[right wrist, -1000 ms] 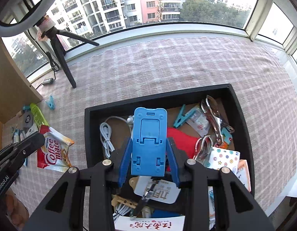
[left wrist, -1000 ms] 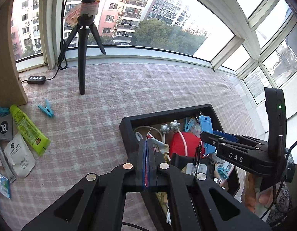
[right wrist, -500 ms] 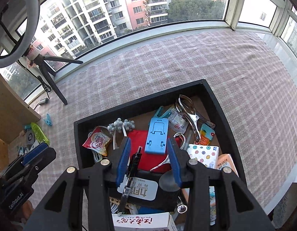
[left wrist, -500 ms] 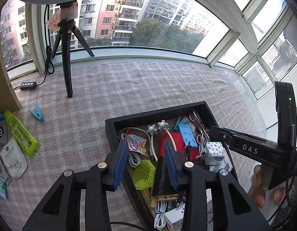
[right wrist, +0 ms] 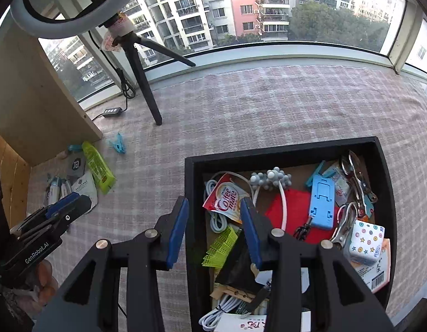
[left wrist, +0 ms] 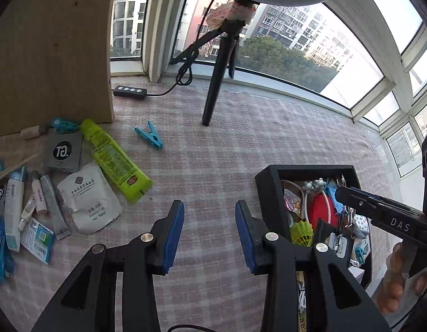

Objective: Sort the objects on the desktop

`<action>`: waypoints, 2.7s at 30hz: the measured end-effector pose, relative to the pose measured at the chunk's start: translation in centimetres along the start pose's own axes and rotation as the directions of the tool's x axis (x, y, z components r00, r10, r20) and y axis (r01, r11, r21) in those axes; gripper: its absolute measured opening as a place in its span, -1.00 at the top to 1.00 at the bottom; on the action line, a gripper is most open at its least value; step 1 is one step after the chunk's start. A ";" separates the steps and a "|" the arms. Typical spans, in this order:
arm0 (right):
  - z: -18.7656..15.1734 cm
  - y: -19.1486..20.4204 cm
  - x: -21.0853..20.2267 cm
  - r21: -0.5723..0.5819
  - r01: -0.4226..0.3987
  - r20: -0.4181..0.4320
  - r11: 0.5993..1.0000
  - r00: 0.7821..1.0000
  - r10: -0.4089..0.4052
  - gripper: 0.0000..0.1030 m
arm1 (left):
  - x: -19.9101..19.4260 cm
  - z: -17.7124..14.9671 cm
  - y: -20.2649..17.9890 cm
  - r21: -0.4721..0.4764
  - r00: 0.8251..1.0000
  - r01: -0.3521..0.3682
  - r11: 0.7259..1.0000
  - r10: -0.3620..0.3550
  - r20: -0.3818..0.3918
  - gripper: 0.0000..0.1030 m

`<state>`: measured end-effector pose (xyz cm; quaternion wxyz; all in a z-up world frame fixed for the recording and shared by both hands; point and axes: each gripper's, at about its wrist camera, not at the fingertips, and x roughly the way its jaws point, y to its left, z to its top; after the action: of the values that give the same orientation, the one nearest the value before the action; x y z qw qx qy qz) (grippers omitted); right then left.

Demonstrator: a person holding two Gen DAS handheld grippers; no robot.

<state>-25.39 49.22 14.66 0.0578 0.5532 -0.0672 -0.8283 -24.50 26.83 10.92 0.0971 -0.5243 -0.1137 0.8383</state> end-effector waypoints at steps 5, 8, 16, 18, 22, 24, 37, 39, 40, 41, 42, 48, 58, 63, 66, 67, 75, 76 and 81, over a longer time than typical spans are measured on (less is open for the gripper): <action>0.3 4.0 1.4 -0.083 -0.021 -0.008 0.996 1.000 0.020 0.25 | -0.5 -0.3 4.5 -0.063 0.998 -0.067 0.996 0.067 0.006 0.31; 0.6 6.0 2.3 -0.116 -0.048 -0.019 0.992 0.999 0.046 0.25 | -0.7 -0.5 7.3 -0.110 0.996 -0.093 0.990 0.094 0.003 0.31; 1.6 10.4 5.4 -0.154 -0.103 -0.047 0.983 0.994 0.096 0.25 | -0.3 -0.6 13.1 -0.225 0.991 -0.132 0.965 0.133 -0.011 0.31; 1.9 12.0 6.3 -0.174 -0.125 -0.049 0.977 0.992 0.118 0.25 | 0.0 0.0 13.8 -0.236 0.990 -0.135 0.962 0.138 -0.004 0.31; 2.3 15.2 8.5 -0.226 -0.153 -0.064 0.962 0.988 0.142 0.25 | 1.1 1.8 14.9 -0.270 0.991 -0.129 0.954 0.134 0.001 0.31; 2.3 16.5 9.9 -0.238 -0.166 -0.071 0.957 0.986 0.153 0.25 | 2.1 2.7 15.5 -0.291 0.991 -0.128 0.948 0.132 -0.008 0.31; 2.0 21.6 17.6 -0.343 -0.163 -0.162 0.925 0.980 0.112 0.24 | 9.1 7.1 16.5 -0.326 0.992 -0.120 0.938 0.099 -0.080 0.31; 1.9 22.2 17.9 -0.375 -0.151 -0.153 0.915 0.983 0.100 0.21 | 9.7 7.4 16.4 -0.324 0.991 -0.126 0.938 0.103 -0.088 0.30; 2.0 22.5 18.0 -0.384 -0.151 -0.151 0.911 0.984 0.100 0.13 | 9.9 7.4 16.5 -0.327 0.991 -0.126 0.937 0.101 -0.090 0.27; 2.0 22.7 18.1 -0.389 -0.148 -0.149 0.909 0.984 0.097 0.11 | 10.2 7.5 16.5 -0.334 0.991 -0.123 0.934 0.098 -0.091 0.27; 2.1 22.8 18.3 -0.391 -0.151 -0.151 0.908 0.984 0.098 0.10 | 10.4 7.5 16.6 -0.342 0.992 -0.117 0.932 0.091 -0.093 0.25; 2.4 22.5 18.4 -0.352 -0.171 -0.147 0.920 0.981 0.126 0.13 | 11.1 8.4 16.2 -0.356 0.994 -0.098 0.929 0.076 -0.076 0.15; 1.1 20.3 17.5 -0.277 -0.211 -0.187 0.937 0.969 0.163 0.56 | 12.1 7.7 13.2 -0.302 0.997 -0.070 0.951 0.054 -0.060 0.37; -0.4 19.3 16.7 -0.243 -0.208 -0.187 0.947 0.968 0.165 0.63 | 12.0 6.1 11.8 -0.310 0.997 -0.012 0.951 -0.010 -0.071 0.55; -1.3 18.4 16.2 -0.213 -0.226 -0.200 0.951 0.962 0.183 0.66 | 11.7 4.8 10.5 -0.287 0.998 0.001 0.958 -0.020 -0.065 0.58; -1.6 17.9 16.1 -0.200 -0.231 -0.199 0.952 0.961 0.191 0.69 | 11.6 4.4 10.2 -0.285 0.998 0.007 0.958 -0.025 -0.061 0.59; -2.9 16.0 14.4 -0.151 -0.236 -0.182 0.960 0.961 0.208 0.98 | 10.8 3.1 7.1 -0.244 0.993 0.051 0.968 -0.074 -0.087 0.80; -2.6 16.0 14.6 -0.142 -0.231 -0.186 0.962 0.961 0.204 0.96 | 10.8 2.9 7.0 -0.252 0.992 0.062 0.966 -0.087 -0.090 0.79; -2.5 14.4 15.5 -0.104 -0.255 -0.193 0.961 0.954 0.232 0.93 | 10.2 2.2 7.1 -0.259 0.989 0.079 0.963 -0.108 -0.101 0.80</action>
<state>-28.69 32.29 2.22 0.2005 0.6079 -0.0763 -0.7645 -31.16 22.73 1.02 0.0750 -0.5737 -0.2390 0.7798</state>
